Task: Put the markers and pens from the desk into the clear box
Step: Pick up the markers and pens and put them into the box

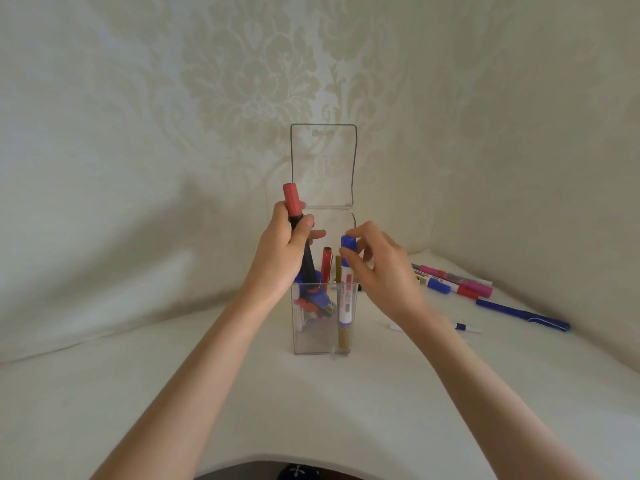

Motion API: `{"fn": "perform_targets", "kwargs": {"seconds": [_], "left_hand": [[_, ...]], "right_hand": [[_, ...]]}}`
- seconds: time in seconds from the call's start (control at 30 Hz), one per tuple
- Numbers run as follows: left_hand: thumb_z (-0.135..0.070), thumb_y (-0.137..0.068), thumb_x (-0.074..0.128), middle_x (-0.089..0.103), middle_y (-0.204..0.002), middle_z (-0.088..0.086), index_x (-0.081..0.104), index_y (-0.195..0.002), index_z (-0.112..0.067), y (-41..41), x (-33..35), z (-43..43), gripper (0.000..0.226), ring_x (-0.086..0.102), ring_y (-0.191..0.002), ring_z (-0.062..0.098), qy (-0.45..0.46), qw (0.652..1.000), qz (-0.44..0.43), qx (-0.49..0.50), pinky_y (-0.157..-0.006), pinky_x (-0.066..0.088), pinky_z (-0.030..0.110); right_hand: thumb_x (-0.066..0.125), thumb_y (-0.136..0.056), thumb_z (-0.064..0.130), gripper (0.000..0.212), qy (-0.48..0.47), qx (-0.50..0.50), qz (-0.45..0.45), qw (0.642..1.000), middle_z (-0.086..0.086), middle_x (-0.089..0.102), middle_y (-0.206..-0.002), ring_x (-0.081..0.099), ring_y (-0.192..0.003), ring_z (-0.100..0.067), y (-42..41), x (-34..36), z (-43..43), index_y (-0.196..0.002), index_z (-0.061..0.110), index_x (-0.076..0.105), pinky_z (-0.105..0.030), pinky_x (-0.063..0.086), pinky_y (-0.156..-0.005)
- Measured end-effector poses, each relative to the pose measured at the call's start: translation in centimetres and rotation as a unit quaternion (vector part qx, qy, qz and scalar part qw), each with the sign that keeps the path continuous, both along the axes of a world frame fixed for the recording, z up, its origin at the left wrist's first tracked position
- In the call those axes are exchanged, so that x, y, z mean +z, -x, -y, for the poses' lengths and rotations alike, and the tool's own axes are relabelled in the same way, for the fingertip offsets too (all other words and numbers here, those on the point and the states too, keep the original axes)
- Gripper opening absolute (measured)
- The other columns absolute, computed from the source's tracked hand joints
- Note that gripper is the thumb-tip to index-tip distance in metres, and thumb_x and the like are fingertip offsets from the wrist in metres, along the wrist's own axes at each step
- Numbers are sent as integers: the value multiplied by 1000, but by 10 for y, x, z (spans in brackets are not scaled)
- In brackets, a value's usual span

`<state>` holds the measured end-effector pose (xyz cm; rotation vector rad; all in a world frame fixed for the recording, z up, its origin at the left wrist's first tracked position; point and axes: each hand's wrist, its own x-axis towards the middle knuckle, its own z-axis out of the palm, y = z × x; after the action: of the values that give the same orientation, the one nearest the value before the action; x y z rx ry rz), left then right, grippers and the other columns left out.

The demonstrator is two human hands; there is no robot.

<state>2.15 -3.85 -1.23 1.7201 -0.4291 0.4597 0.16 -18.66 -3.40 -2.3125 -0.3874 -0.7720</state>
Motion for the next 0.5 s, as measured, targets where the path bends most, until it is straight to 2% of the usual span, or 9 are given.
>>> {"fn": "perform_targets", "kwargs": {"seconds": [0.1, 0.17, 0.23, 0.33, 0.43, 0.5], "left_hand": [[-12, -95, 43, 48, -83, -6, 17, -138, -25, 1, 1, -1, 51, 69, -84, 9, -31, 999, 42, 16, -83, 53, 21], [-8, -94, 45, 45, -79, -2, 9, -141, -28, 4, 1, -3, 62, 70, -79, 9, -41, 997, 65, 10, -80, 53, 19], [-7, -93, 46, 45, -80, 0, 20, -134, -25, 7, 0, -8, 51, 71, -77, 12, -37, 996, 83, 5, -79, 55, 26], [-5, -93, 47, 46, -82, 3, 27, -118, -25, 13, -3, -11, 38, 71, -79, 19, 16, 992, 125, -11, -80, 56, 32], [-5, -91, 49, 53, -84, 11, 27, -114, -23, 12, -4, -2, 37, 69, -85, 23, 38, 989, 146, 3, -81, 55, 28], [-7, -90, 53, 57, -83, 9, 29, -111, -22, 6, -5, 7, 35, 67, -83, 26, 20, 989, 142, 29, -77, 54, 25]], "right_hand": [[56, -89, 21, 15, 77, -5, 25, 997, -8, 62, -89, 55, -81, -23, -4, -4, -3, -101, 12, 54, -39, 52, -69], [55, -89, 20, 12, 109, 1, 19, 994, -11, 64, -85, 53, -82, -26, -6, -8, -4, -94, 8, 56, -44, 50, -69], [49, -91, 28, 24, 128, 10, 20, 992, -8, 65, -77, 49, -80, -24, -9, -13, -2, -85, 8, 60, -40, 45, -68], [25, -91, 47, 56, 142, 18, 25, 989, -2, 65, -72, 43, -78, -19, -10, -13, 3, -75, 11, 66, -28, 31, -69], [24, -94, 40, 52, 86, 44, 29, 995, 1, 67, -95, 44, -89, -16, -9, -12, 11, -88, 12, 68, -26, 32, -75], [26, -95, 36, 47, 38, 52, 37, 997, -1, 64, -103, 45, -96, -15, -8, -13, 15, -97, 13, 66, -23, 33, -80]]}}
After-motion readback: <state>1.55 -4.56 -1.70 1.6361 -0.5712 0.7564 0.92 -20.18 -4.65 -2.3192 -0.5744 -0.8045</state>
